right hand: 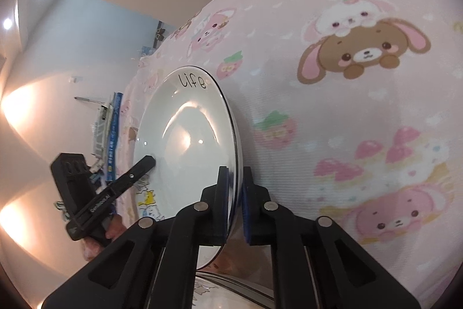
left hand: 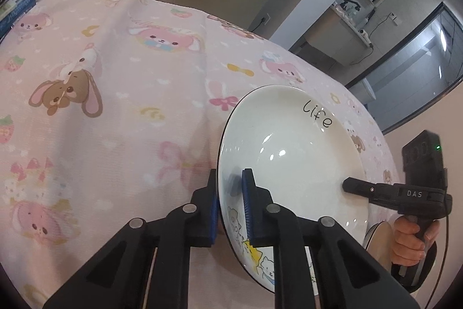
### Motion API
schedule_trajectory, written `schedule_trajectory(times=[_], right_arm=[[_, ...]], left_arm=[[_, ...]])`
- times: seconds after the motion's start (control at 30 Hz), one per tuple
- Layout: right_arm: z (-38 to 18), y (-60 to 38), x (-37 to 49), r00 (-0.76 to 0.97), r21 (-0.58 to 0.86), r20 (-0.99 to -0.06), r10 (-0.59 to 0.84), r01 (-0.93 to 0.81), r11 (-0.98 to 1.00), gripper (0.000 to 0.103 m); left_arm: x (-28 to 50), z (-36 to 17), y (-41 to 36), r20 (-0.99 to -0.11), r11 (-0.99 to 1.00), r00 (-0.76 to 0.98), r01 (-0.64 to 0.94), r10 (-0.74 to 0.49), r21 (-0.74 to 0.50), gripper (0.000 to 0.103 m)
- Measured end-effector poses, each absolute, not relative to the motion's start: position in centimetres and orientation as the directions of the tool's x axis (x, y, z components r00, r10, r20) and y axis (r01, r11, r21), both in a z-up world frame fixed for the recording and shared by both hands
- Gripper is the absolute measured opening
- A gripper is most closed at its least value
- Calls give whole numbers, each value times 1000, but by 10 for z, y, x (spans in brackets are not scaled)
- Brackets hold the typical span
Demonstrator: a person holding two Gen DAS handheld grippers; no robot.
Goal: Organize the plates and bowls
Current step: 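Lift the 'life' plate with both tools and carry it toward the plate stack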
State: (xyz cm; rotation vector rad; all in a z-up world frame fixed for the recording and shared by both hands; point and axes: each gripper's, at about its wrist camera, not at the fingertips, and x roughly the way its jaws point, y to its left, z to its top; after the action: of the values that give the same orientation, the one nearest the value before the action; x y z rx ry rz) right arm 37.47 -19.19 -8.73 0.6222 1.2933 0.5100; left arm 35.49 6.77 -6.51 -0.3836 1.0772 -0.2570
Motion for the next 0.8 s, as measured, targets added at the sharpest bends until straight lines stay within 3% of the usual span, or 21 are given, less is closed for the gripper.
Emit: schedule_trajectory(times=[0.23,0.53,0.8], right_arm=[[-74,-187,371,244,629,-751,614,-19,777,10],[-36,-186,360,326,659,-687,649,-95,746,11],[-8,-189,348,379,634,-684,623,-111,765,11]], left_arm=[[352,-57,64,-801,913,475,10,-364,-408,17],[335,-10,68,-731,922,591,57,-341,-383,17],[323,12,63,-711,915,609,66,-353,-398,17]])
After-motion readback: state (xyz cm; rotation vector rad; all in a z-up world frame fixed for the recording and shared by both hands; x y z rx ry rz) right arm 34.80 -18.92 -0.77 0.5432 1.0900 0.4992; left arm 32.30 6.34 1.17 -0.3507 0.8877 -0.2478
